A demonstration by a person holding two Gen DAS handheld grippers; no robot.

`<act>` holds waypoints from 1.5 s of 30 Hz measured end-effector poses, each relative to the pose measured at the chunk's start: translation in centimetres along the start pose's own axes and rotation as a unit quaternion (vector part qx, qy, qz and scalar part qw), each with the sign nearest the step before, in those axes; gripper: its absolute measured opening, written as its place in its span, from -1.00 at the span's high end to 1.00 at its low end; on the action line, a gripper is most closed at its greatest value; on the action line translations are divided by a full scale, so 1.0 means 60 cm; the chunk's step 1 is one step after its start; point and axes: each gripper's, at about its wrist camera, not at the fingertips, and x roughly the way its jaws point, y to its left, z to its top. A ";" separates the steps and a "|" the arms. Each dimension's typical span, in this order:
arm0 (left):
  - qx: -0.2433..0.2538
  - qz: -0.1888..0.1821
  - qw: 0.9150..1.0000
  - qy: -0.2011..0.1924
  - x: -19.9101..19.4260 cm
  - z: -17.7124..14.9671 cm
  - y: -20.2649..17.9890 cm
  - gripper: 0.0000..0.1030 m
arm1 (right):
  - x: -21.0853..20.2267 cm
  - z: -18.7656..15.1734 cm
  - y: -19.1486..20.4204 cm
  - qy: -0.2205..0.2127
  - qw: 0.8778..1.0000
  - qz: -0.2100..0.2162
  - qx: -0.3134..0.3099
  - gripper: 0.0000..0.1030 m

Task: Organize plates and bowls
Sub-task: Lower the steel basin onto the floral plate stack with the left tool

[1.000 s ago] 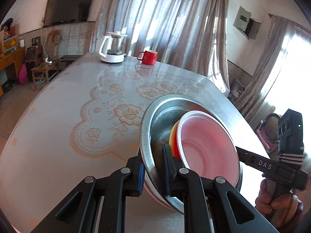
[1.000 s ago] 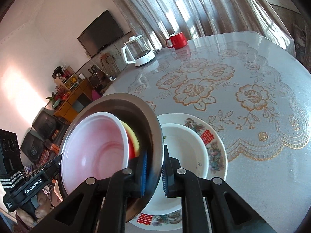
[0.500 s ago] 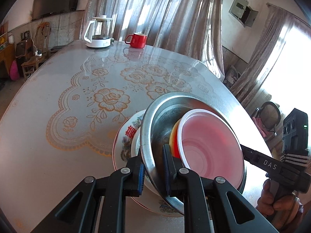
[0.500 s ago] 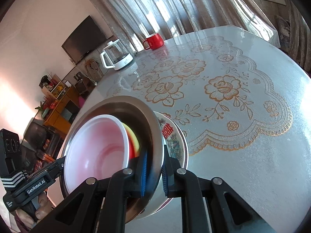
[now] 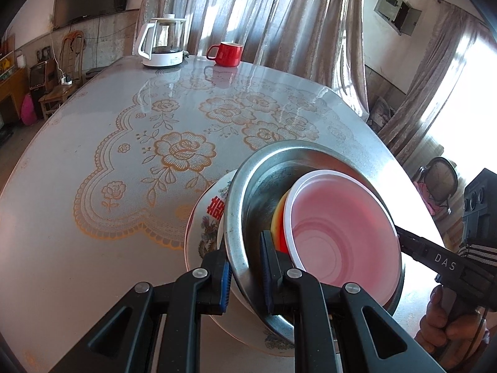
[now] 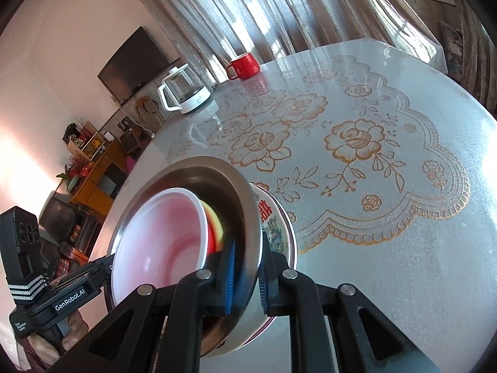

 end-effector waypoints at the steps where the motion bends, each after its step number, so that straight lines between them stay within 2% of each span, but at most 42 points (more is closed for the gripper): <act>1: 0.000 0.003 1.000 0.002 0.002 -0.001 0.001 0.70 | 0.005 0.000 0.000 0.003 1.000 -0.002 0.001 0.75; 6: -0.006 0.013 1.000 0.015 0.013 -0.008 0.010 0.69 | 0.031 -0.005 -0.003 0.020 1.000 -0.008 0.004 0.74; 22: -0.016 0.014 0.999 0.030 0.025 -0.005 0.017 0.66 | 0.022 -0.009 -0.002 0.013 1.000 -0.010 0.015 0.74; 26: -0.015 0.016 0.999 0.029 0.027 -0.006 0.016 0.66 | 0.016 -0.014 -0.007 0.011 1.000 -0.006 0.025 0.60; 39: -0.012 0.018 1.000 0.022 0.013 -0.015 0.017 0.62 | 0.001 -0.025 -0.002 0.006 1.000 0.004 0.013 0.60; 45: -0.003 0.016 1.000 0.010 -0.001 -0.017 0.018 0.61 | -0.001 -0.029 0.002 0.008 1.000 0.013 0.012 0.72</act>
